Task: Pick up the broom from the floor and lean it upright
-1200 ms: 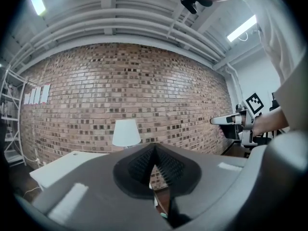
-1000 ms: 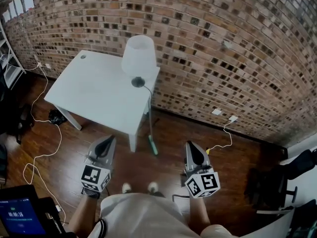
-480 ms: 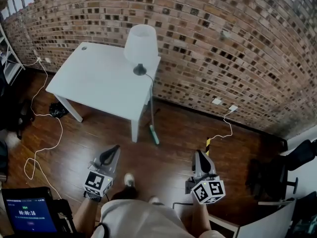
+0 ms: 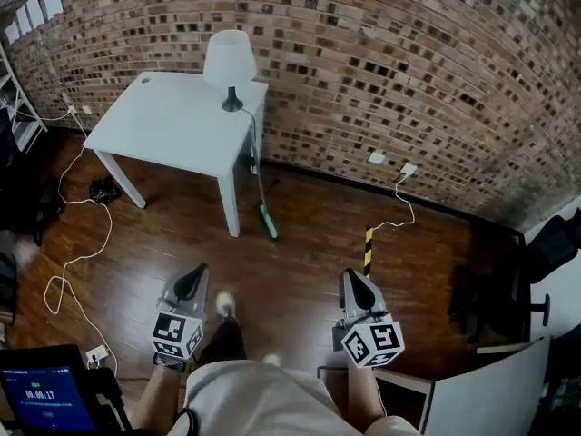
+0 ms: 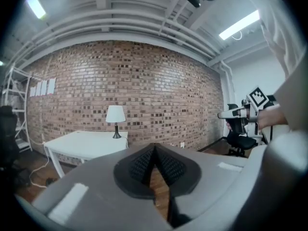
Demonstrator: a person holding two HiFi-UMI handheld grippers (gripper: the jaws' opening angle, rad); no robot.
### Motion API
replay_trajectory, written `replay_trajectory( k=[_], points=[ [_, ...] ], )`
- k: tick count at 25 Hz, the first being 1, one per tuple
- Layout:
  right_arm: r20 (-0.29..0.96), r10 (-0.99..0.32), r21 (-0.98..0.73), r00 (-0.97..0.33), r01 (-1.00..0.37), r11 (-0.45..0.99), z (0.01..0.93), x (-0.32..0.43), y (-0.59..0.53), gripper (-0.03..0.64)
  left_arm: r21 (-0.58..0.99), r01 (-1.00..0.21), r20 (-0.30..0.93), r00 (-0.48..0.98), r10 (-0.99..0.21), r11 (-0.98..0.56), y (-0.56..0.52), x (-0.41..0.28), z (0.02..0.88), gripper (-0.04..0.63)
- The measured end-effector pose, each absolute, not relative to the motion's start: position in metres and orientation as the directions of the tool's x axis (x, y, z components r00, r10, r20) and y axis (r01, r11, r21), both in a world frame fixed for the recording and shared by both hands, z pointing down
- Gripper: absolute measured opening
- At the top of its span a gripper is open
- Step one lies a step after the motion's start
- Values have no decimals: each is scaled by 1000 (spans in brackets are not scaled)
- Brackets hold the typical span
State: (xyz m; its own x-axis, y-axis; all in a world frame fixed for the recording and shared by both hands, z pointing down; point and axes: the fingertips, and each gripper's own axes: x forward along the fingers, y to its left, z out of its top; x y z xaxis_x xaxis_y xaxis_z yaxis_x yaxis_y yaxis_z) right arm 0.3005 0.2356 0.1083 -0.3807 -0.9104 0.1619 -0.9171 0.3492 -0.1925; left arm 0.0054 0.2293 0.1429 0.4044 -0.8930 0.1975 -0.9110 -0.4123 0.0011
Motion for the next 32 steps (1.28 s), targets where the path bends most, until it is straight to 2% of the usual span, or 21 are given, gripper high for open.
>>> replay_trajectory(
  k=[7,12,20,32],
  points=[
    [157,-901,-218,-404,-904,368,104,328,311,12,141,-923,165,379,-911,-358,309,18,118,-2],
    [122,-900,-202,-418,-899,389,92,320,331,12,84,-943,116,330,-937,-322,328,15,100,-2],
    [83,-894,-131,-440,-894,428,76,278,337,12,7,-928,57,373,-926,-373,341,12,88,-2],
    [119,-891,-29,-438,-899,438,72,240,341,11,-49,-904,88,420,-903,-425,343,10,91,-2]
  ],
)
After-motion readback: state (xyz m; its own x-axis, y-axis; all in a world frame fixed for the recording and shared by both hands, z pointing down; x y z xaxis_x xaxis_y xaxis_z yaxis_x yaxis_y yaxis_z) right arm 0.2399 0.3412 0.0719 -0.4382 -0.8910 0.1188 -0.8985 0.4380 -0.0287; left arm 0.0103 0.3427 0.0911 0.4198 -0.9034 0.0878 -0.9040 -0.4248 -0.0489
